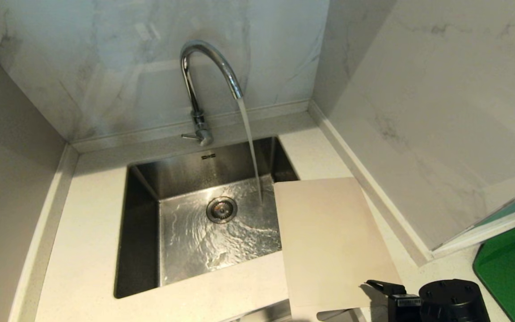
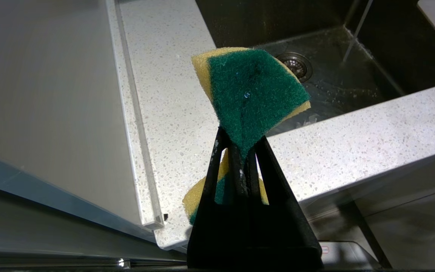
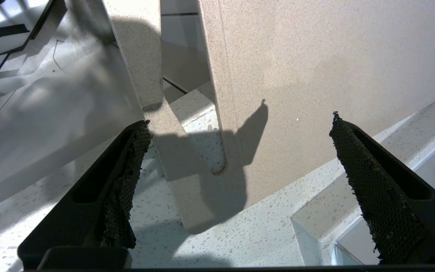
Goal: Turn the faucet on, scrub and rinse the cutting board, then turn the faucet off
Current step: Pick up the cutting board
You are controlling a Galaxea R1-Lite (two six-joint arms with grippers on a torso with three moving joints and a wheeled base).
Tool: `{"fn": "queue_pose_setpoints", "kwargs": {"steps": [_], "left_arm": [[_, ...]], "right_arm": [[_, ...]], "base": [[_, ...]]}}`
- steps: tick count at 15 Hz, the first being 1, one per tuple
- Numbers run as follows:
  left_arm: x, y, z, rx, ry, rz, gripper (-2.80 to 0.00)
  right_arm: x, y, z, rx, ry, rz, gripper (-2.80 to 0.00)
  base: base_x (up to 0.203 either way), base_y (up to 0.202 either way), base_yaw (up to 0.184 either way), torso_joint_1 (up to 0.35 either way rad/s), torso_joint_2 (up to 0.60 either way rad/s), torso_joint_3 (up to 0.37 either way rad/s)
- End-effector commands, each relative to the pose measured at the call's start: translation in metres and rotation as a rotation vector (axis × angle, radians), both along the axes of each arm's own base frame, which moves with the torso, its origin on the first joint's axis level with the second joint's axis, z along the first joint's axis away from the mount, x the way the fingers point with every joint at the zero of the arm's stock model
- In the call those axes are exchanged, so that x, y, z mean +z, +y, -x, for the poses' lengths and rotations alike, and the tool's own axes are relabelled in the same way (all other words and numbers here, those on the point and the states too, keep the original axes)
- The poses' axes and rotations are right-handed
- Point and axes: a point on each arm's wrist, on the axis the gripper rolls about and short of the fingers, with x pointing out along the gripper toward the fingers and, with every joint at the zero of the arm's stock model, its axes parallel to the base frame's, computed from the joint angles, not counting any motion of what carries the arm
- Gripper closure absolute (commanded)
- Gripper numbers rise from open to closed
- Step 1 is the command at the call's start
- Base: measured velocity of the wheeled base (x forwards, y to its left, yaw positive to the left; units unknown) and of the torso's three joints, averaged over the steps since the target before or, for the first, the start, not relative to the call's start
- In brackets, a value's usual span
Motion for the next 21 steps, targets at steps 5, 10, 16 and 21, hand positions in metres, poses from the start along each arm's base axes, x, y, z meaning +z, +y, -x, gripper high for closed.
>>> {"fn": "queue_pose_setpoints", "kwargs": {"steps": [5, 10, 16, 21], "left_arm": [[0.0, 0.0, 0.0, 0.0, 0.0, 0.002, 0.0], [0.0, 0.0, 0.0, -0.001, 0.0, -0.003, 0.0], [0.0, 0.0, 0.0, -0.001, 0.0, -0.003, 0.0], [0.0, 0.0, 0.0, -0.001, 0.0, -0.003, 0.0]], "right_arm": [[-0.002, -0.001, 0.003, -0.012, 0.032, -0.017, -2.8], [0.002, -0.003, 0.009, 0.001, 0.016, -0.036, -2.8], [0.012, -0.001, 0.018, 0.043, -0.036, -0.069, -2.8], [0.014, -0.001, 0.025, 0.085, -0.038, -0.103, -2.8]], "base": [[0.0, 0.0, 0.0, 0.0, 0.0, 0.0], [0.0, 0.0, 0.0, 0.0, 0.0, 0.0], [0.0, 0.0, 0.0, 0.0, 0.0, 0.0], [0.0, 0.0, 0.0, 0.0, 0.0, 0.0]]}}
